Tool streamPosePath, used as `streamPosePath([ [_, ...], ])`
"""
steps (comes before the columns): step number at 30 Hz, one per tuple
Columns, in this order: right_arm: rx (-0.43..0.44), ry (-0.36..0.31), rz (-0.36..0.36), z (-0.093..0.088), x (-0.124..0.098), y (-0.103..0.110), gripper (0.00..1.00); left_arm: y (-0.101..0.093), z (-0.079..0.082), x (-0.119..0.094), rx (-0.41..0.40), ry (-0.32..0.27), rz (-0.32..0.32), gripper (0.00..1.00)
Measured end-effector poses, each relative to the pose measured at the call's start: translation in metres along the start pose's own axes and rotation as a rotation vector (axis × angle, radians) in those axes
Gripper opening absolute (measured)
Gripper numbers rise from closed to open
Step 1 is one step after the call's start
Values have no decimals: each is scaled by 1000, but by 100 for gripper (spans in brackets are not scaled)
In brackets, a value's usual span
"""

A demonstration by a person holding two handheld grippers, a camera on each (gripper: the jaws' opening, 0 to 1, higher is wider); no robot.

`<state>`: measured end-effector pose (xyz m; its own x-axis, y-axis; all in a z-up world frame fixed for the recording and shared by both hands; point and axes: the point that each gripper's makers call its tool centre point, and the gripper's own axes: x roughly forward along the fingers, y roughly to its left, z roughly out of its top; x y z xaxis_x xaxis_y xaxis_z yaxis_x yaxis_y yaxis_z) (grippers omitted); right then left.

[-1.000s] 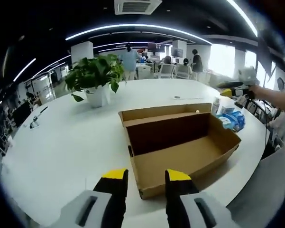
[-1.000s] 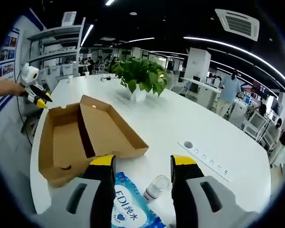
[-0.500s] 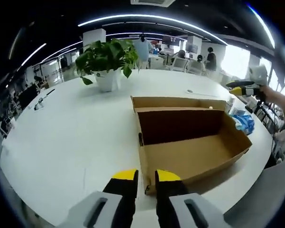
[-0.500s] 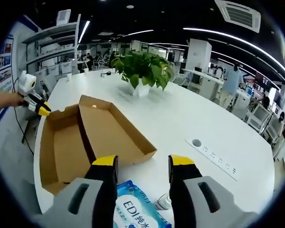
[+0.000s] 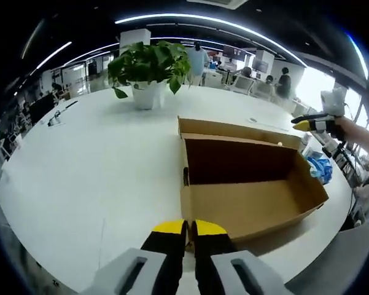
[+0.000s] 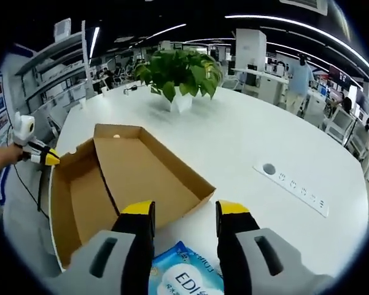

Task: Operate the shoe box by opening the lid, removing the specified soft item, and placing it in the target area until the item is outside and the box remains undamaged.

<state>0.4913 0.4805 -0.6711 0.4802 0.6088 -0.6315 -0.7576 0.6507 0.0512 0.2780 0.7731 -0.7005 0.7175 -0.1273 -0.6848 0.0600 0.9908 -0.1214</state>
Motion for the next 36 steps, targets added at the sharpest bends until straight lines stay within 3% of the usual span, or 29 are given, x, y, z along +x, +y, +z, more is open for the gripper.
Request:
streamPosePath([
  [8,133,69,-5,-11,27,-5,31,0,0,0,19,13,12,3],
  [10,173,112,-18,-17,35,-8,30,0,-1,1,18,17,12,3],
  [18,304,154,-51,-24,58,-18,22,0,-1,1,24,25,13,3],
  [28,453,181,-62,-34,65,-15,12,0,-2,1,15,17,6,3],
  [32,472,185,-66,-36,63,-14,10,-1,-1,2,14,19,6,3],
  [36,432,162,-80,-30,58,-16,6,-1,-2,2,4,16,3,3],
])
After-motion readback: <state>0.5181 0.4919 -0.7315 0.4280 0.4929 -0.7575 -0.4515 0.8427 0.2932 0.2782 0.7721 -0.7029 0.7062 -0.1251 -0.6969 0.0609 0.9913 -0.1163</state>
